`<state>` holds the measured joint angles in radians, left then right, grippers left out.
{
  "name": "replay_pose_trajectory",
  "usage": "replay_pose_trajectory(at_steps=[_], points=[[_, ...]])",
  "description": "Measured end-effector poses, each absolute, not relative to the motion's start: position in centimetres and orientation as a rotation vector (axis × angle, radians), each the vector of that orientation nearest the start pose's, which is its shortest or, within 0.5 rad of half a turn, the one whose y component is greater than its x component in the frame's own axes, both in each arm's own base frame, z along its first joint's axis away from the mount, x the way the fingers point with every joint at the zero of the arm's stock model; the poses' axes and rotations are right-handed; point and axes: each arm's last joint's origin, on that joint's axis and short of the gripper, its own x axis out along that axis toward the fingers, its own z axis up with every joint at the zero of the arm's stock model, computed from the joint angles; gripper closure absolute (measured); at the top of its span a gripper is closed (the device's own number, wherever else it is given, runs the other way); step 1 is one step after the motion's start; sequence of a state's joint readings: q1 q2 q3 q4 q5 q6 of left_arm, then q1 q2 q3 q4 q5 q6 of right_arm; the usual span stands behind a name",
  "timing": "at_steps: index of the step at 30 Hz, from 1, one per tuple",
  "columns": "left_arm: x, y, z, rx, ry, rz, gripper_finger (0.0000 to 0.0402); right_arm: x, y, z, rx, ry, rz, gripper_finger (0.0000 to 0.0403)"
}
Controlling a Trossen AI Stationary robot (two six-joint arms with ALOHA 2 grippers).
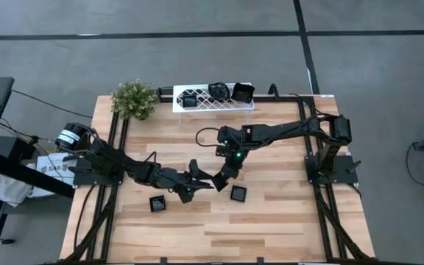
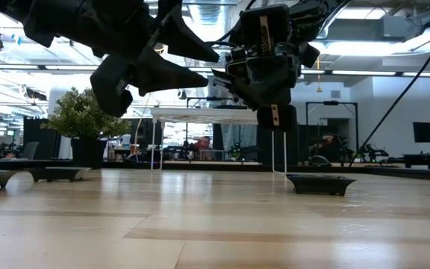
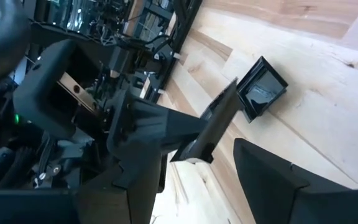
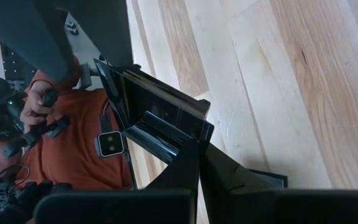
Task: Pick & Place Mini shaped plates
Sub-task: Stack the black square plate on top of the black square plate on the shelf
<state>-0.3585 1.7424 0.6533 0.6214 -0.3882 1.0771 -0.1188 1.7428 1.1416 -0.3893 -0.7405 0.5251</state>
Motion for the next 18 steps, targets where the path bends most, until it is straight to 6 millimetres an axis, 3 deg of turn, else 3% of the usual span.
replay_pose_trajectory(at_steps=[8,12,18], points=[[30.2,-10.9,13.7,1.157,0.391,-0.185,0.0209,35.0,-3.1,19.9,0.884,1.047,0.232,0.0403],[30.8,-10.8,14.2,1.089,0.462,-0.102,0.0217,35.0,-4.0,19.8,0.893,1.033,0.114,0.0403],[30.7,-10.7,13.7,1.115,0.566,-0.122,0.0231,34.8,-5.6,19.7,0.940,1.013,0.012,0.0403]])
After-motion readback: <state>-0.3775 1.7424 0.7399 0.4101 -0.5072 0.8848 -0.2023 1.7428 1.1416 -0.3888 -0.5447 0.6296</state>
